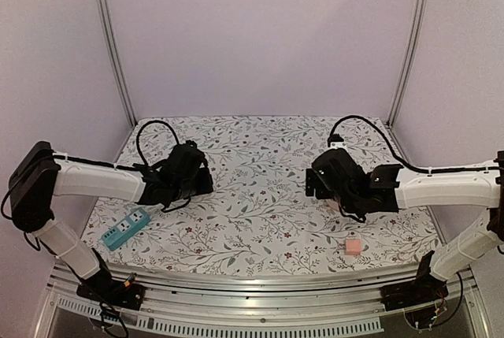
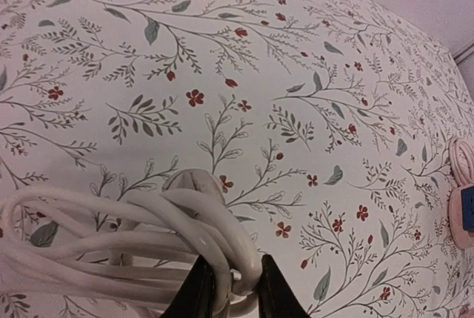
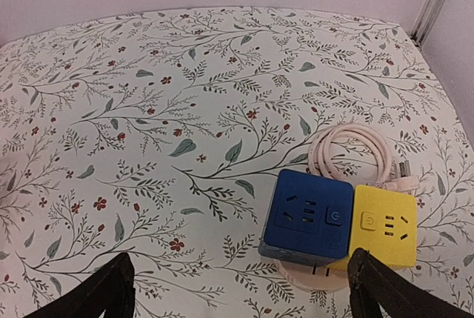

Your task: Insert the plug

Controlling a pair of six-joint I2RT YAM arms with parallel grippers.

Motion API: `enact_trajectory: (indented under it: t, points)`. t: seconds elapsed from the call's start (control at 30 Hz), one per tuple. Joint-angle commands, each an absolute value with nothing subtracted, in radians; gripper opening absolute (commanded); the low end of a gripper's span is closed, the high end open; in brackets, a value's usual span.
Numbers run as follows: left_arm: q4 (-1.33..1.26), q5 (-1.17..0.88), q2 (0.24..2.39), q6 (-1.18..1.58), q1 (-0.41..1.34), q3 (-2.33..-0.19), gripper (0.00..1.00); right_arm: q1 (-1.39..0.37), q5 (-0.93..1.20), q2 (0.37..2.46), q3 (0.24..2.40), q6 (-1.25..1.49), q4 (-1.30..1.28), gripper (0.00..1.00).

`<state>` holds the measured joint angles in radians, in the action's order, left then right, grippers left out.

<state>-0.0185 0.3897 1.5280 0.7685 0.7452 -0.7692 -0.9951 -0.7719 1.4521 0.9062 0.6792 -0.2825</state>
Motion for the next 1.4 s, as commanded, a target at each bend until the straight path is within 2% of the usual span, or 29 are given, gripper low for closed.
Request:
enact_trajectory:
  t: [0.0, 0.53, 0.73, 0.97, 1.3, 1.37]
  points:
    - [-0.08, 0.473, 1.635, 0.816, 0.871, -0.91, 0.09, -1.002, -0.78, 1.364, 0.865, 0.719, -0.265, 0.99]
    - [-0.113, 0.406, 2.114, 0.853, 1.155, -1.437, 0.1, -1.014, -0.75, 0.915, 0.696, 0.862, -0.232, 0.99]
    - [-0.057, 0.357, 2.237, 0.796, 1.237, -1.625, 0.11, -1.014, -0.734, 0.906, 0.698, 0.852, -0.226, 0.99]
    - [-0.057, 0.286, 2.262, 0.734, 1.285, -1.674, 0.12, -1.015, -0.723, 0.93, 0.704, 0.834, -0.213, 0.99]
    - [-0.025, 0.239, 2.237, 0.641, 1.298, -1.672, 0.44, -1.014, -0.714, 0.941, 0.713, 0.805, -0.208, 0.99]
    - [-0.023, 0.23, 2.218, 0.627, 1.298, -1.662, 0.47, -1.015, -0.71, 0.942, 0.713, 0.787, -0.2, 0.99]
